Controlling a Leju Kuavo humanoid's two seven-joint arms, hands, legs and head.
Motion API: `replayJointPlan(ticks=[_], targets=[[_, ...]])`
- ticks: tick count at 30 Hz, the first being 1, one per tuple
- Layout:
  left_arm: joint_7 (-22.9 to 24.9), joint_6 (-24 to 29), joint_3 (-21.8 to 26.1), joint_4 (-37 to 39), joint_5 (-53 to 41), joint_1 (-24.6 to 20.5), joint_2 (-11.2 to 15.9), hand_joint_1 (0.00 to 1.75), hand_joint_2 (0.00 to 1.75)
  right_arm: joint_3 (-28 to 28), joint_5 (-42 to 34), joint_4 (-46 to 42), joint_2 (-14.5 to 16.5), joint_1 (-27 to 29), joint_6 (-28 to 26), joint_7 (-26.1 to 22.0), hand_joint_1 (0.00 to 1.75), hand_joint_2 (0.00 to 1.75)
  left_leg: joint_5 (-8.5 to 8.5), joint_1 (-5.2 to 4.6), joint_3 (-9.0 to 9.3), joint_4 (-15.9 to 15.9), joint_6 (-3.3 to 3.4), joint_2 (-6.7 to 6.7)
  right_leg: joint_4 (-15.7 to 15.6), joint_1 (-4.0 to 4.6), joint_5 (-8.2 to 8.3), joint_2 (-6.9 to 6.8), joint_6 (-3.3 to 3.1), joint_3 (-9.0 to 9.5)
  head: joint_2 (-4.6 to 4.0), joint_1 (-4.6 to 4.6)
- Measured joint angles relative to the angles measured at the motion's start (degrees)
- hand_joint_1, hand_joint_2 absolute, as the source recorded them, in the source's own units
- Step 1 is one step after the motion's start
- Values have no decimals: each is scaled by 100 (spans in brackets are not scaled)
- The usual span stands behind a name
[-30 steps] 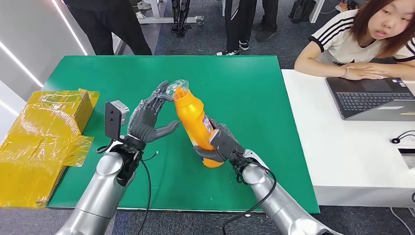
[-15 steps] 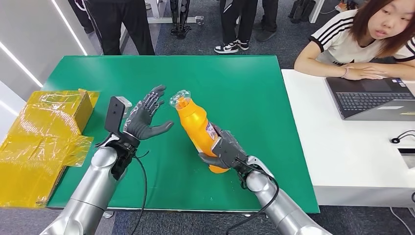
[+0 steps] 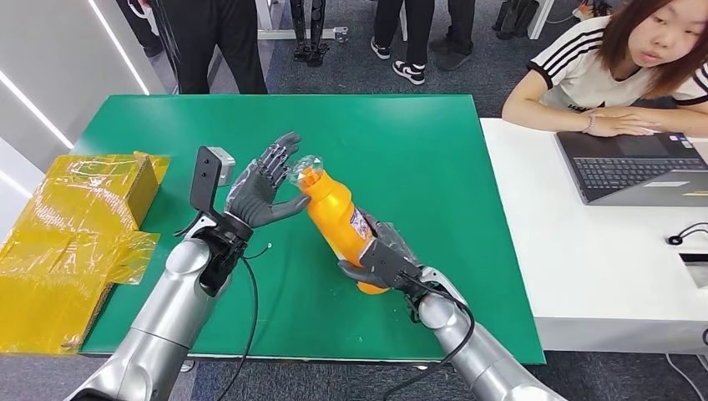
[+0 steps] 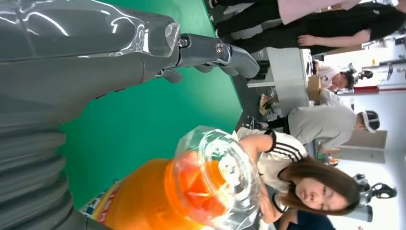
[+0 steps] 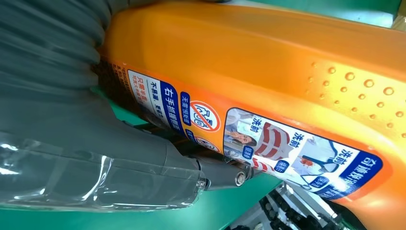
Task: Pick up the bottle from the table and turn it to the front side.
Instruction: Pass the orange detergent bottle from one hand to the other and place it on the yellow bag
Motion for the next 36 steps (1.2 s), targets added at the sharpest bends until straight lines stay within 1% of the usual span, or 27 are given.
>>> replayJointPlan(ticks=[5, 11, 16, 20, 27, 36], targets=[[105, -464, -86, -1, 367, -3, -48, 0, 175, 1, -32, 38, 0, -52, 34, -5, 175, 175, 0, -1, -1, 0, 0, -1, 0, 0, 0, -1, 0, 1, 0, 1], [335, -537, -328, -99, 519, -3, -120, 0, 175, -4, -21, 51, 16, -242, 112, 47, 175, 175, 0, -2, -2, 1, 0, -1, 0, -1, 0, -1, 1, 1, 0, 1], [375, -693, -515, -97, 703, -8, -185, 0, 175, -30, 23, 97, 78, -462, 107, 113, 175, 175, 0, 0, -1, 1, 0, 0, 1, -1, 1, -1, 0, 1, 1, 1], [377, -608, -560, -100, 664, -60, -204, 0, 175, -69, 26, 168, 152, -576, 109, 121, 175, 175, 0, 1, -1, 1, 0, -1, 2, 0, 1, -1, 0, 1, 0, 1], [282, -239, -661, -96, 444, -186, -222, 0, 175, -97, 28, 196, 285, -661, 185, 176, 175, 175, 1, 0, -3, 0, 0, -2, 3, 0, 1, -3, 0, 1, 0, 0], [278, -151, -683, -90, 434, -277, -270, 0, 175, -113, 38, 212, 402, -679, 203, 205, 175, 175, 1, 0, -4, 1, 0, -3, 2, 0, 1, -4, 0, 1, 0, 0]])
